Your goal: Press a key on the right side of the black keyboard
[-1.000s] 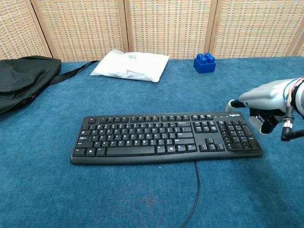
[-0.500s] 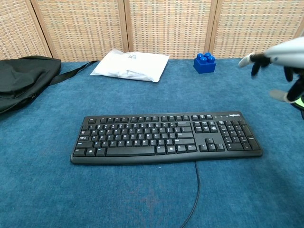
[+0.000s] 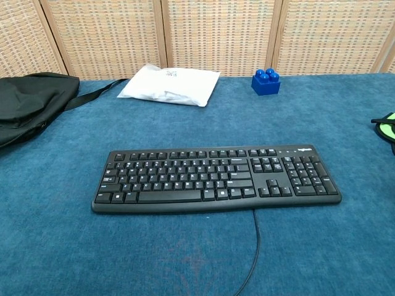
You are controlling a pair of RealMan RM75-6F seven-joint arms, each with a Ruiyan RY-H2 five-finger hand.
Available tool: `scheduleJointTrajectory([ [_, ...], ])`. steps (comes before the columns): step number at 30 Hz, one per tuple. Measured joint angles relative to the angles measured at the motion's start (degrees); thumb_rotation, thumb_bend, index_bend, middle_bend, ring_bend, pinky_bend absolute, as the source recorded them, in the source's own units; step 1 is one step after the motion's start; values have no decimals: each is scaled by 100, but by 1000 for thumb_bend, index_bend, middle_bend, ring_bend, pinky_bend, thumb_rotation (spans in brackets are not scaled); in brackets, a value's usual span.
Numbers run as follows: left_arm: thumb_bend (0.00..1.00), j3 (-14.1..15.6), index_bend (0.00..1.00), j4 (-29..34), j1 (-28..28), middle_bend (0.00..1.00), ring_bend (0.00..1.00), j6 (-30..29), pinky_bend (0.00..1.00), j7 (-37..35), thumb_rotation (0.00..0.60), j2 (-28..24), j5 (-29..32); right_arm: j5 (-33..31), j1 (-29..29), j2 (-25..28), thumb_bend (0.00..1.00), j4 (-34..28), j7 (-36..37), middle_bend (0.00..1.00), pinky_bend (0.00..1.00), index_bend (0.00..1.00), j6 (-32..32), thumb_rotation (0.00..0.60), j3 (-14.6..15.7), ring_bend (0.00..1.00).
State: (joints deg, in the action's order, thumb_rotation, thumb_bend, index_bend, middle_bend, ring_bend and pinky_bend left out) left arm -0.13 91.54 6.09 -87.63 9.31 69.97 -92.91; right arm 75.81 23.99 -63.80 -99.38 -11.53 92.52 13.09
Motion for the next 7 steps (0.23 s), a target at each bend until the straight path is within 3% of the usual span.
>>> scheduleJointTrajectory([
  [7, 0, 39, 0, 1, -7, 0, 0, -12, 0, -55, 600, 17, -62, 409, -851, -384, 131, 1140, 777, 0, 0, 0, 653, 600, 107, 0],
])
